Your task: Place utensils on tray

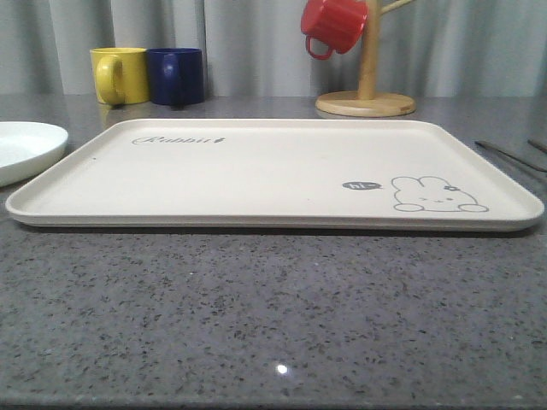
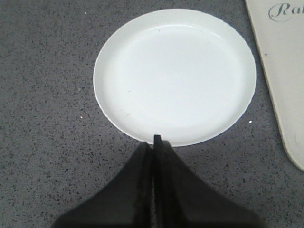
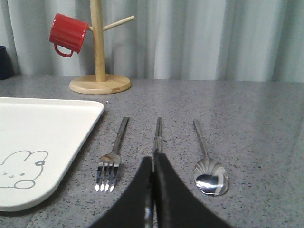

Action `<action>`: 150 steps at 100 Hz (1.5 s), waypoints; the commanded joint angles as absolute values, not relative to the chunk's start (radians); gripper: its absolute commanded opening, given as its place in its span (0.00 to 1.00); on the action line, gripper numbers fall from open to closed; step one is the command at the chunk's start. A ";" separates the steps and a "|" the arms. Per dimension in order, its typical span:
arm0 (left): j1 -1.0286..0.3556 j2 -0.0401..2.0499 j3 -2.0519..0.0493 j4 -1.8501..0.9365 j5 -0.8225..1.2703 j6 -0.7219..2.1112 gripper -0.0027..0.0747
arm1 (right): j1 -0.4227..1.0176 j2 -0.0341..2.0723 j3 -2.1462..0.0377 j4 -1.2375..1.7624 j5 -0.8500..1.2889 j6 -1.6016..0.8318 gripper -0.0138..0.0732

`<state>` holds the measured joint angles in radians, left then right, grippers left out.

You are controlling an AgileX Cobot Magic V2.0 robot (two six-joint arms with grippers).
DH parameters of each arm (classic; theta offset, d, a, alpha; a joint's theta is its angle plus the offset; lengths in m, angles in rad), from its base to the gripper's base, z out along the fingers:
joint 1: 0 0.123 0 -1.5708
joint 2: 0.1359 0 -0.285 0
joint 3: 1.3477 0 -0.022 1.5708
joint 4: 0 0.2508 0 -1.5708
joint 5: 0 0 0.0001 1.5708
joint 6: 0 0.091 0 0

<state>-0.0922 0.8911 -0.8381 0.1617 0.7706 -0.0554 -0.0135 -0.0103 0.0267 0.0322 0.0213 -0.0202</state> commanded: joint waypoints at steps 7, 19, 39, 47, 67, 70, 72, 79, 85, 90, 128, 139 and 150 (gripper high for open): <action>-0.090 0.894 -0.873 0.165 0.734 -0.067 0.16 | -0.018 -0.033 0.010 0.035 -0.065 -0.026 0.08; -0.090 0.894 -0.873 0.162 0.736 -0.067 0.42 | -0.018 -0.033 0.010 0.035 -0.065 -0.026 0.08; -0.090 0.897 -0.873 0.161 0.740 -0.070 0.62 | -0.018 -0.033 0.010 0.035 -0.065 -0.026 0.08; -0.090 0.914 -0.883 0.161 0.741 -0.075 0.62 | -0.018 -0.033 0.010 0.035 -0.065 -0.026 0.08; -0.043 1.029 -0.978 0.161 0.764 -0.105 0.62 | -0.018 -0.033 0.010 0.035 -0.065 -0.026 0.08; -0.031 1.049 -0.993 0.161 0.764 -0.105 0.62 | -0.018 -0.033 0.010 0.035 -0.065 -0.026 0.08; -0.023 1.064 -1.005 0.161 0.764 -0.105 0.62 | -0.018 -0.033 0.010 0.035 -0.065 -0.026 0.08; 0.008 1.118 -1.041 0.161 0.764 -0.105 0.62 | -0.018 -0.033 0.010 0.035 -0.065 -0.026 0.08; 0.034 1.163 -1.071 0.161 0.766 -0.105 0.62 | -0.018 -0.033 0.010 0.035 -0.065 -0.026 0.08; 0.055 1.209 -1.094 0.161 0.766 -0.105 0.62 | -0.018 -0.033 0.010 0.035 -0.065 -0.026 0.08; 0.132 1.470 -1.213 0.137 0.770 -0.069 0.62 | -0.018 -0.033 0.010 0.035 -0.065 -0.026 0.08; 0.138 1.512 -1.225 0.128 0.764 -0.067 0.62 | -0.018 -0.033 0.010 0.035 -0.065 -0.026 0.08; 0.140 1.537 -1.228 0.122 0.757 -0.061 0.62 | -0.018 -0.033 0.010 0.035 -0.065 -0.026 0.08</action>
